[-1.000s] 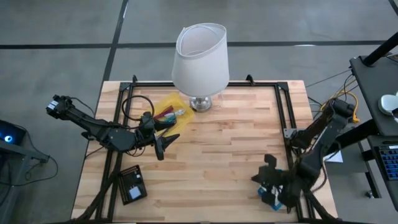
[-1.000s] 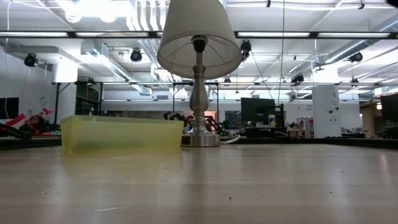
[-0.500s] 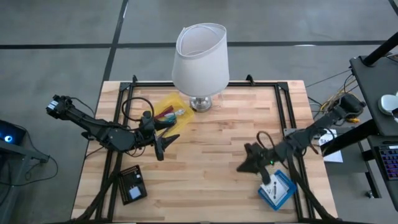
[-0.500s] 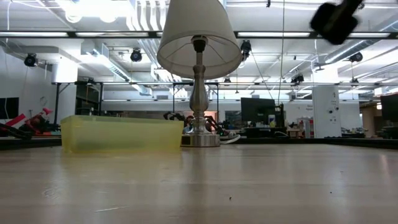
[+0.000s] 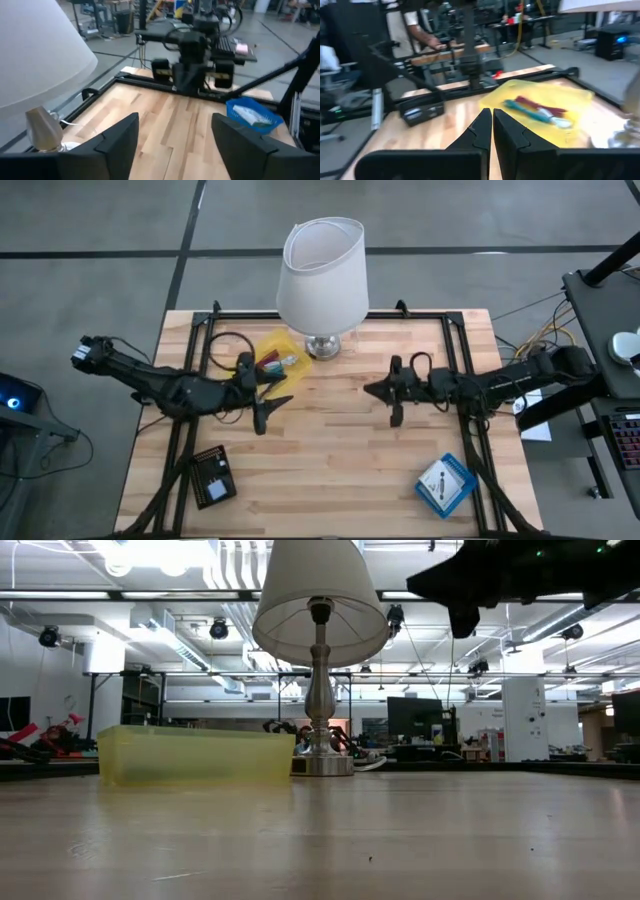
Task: Pick and place items into bin
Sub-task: Return to Home Position
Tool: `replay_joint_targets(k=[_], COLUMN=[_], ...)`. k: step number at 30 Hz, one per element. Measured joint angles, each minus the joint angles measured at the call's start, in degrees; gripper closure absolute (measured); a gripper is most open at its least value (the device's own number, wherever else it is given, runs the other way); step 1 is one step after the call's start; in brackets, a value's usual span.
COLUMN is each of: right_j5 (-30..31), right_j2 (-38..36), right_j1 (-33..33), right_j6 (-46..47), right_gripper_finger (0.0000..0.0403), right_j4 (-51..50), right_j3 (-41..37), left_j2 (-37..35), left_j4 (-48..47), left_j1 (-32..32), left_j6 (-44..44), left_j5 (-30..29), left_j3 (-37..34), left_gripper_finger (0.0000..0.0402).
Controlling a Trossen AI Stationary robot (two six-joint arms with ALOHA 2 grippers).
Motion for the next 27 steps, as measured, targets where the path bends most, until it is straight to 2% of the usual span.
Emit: replay_joint_targets(k=[5,10,13,18,22,27], right_j5=[-0.4,-0.6,-0.6,-0.6,-1.0,-1.5], right_j2=[0.0,0.0,0.0,-0.1,-0.4,-2.3], right_j1=[-4.3,-6.0,-6.3,-6.3,-6.3,-6.3], right_j6=[-1.1,-1.1,-1.2,-2.6,-2.2,-0.9], right_gripper_finger=[0.0394,0.0394,0.0394,0.0394,0.0394,0.0394], right_j4=[0.0,-0.1,-0.1,-1.0,-4.0,-8.4], right_j3=[0.0,0.0,0.0,0.0,0.0,-0.1], left_j2=[-2.1,-5.0,-5.9,-10.8,-17.6,-26.7], left_j4=[3.9,27.1,38.3,38.2,38.5,38.4], left_j1=[5.2,12.9,18.5,23.0,23.2,23.2], left_j6=[2.1,9.8,11.2,12.0,14.4,12.9], left_j5=[9.5,22.7,30.9,32.5,32.3,32.3], left_j3=[-3.9,-14.0,-20.3,-28.8,-35.7,-44.4], left_gripper_finger=[0.0228,0.0330,0.0387,0.0397,0.0400,0.0401])
